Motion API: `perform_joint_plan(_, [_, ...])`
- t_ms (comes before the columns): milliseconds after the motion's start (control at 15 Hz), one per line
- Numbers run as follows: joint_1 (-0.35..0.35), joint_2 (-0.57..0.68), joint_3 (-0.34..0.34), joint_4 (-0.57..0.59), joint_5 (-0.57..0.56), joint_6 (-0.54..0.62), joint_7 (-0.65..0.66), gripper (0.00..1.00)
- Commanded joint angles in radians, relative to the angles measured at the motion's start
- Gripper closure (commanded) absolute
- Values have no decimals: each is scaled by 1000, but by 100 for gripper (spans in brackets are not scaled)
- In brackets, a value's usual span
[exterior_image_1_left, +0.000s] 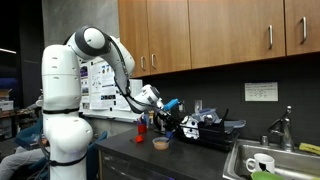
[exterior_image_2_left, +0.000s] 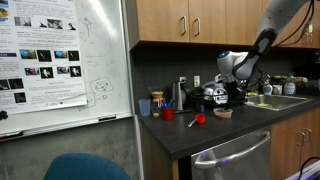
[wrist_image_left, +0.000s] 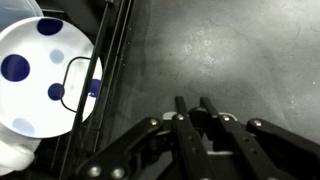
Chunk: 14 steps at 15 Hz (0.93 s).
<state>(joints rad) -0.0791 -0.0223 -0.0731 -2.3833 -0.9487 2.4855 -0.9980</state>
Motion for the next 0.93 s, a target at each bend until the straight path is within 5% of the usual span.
perform_joint_plan(0, [11, -13, 9, -13, -43, -29, 47, 95])
perform_joint_plan(867, [25, 18, 25, -43, 50, -15, 0, 95])
